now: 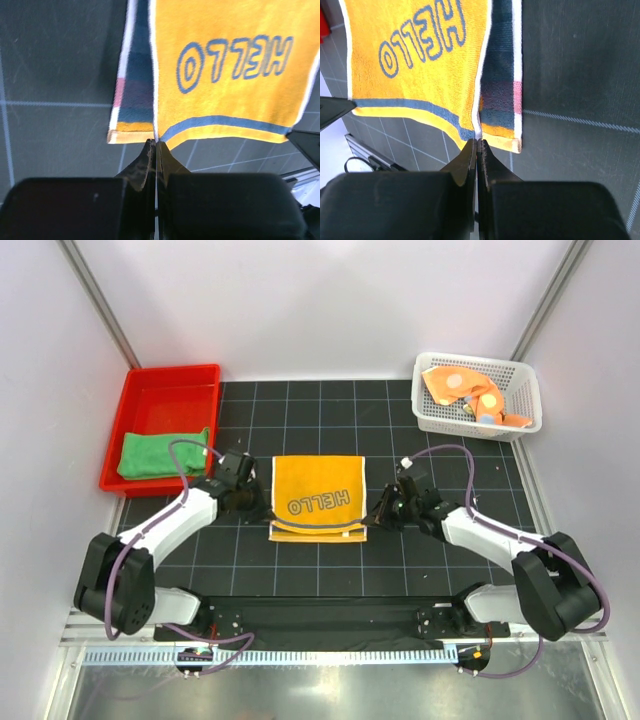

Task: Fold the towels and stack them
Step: Fold the towel

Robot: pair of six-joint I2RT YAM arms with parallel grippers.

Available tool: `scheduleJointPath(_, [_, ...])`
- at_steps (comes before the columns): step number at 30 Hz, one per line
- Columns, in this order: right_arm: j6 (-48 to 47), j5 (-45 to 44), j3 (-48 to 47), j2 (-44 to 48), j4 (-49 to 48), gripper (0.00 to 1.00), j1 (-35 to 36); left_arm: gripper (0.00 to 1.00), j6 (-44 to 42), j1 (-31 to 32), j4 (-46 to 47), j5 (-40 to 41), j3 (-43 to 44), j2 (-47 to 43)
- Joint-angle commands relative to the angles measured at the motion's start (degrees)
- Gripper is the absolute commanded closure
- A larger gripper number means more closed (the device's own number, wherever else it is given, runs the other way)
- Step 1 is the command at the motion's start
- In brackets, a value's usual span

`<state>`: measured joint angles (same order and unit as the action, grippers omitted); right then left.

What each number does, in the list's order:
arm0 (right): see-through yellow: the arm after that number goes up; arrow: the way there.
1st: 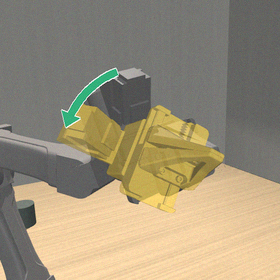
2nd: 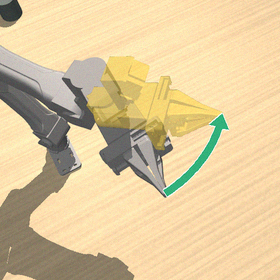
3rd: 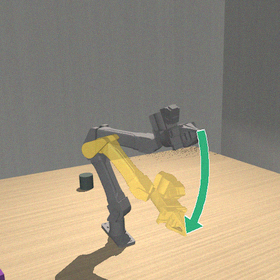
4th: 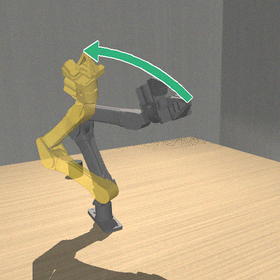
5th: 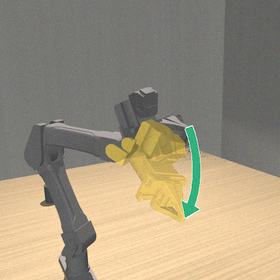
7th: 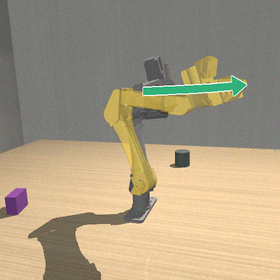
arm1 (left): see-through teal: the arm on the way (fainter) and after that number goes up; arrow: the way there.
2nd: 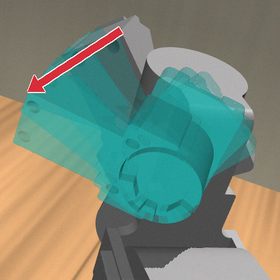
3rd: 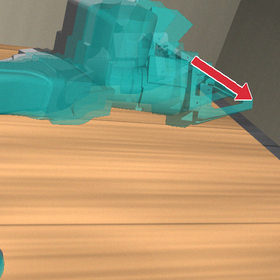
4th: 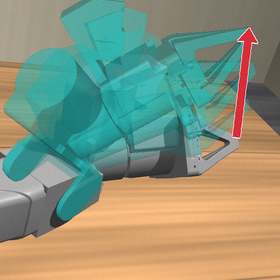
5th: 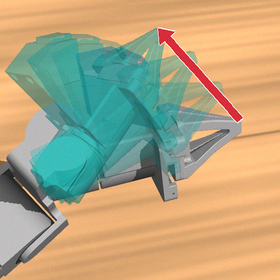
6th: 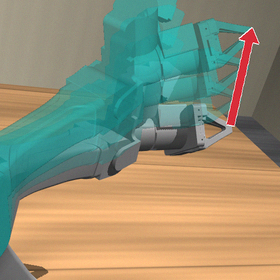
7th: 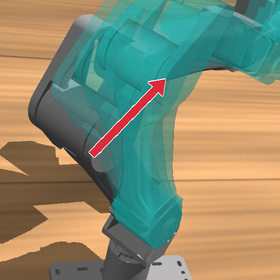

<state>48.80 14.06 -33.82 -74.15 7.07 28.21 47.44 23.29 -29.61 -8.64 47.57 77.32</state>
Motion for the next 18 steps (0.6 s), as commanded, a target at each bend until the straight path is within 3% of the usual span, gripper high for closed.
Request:
scheduleJointPath(1, [-0.46,2.63,3.05,0.5,-2.32,0.99,0.45,1.0,-0.86,0.27,-1.69,2.05,-3.27,0.02])
scheduleJointPath(11, [-1.69,1.67,4.38,-1.0,-3.82,0.99,0.36,1.0,-2.18,0.35,-0.01,3.9,-5.47,2.31])
scheduleJointPath(18, [-2.47,3.77,-1.24,3.57,2.15,0.99,0.45,1.0,-2.88,0.44,-8.26,3.37,3.22,-1.2])
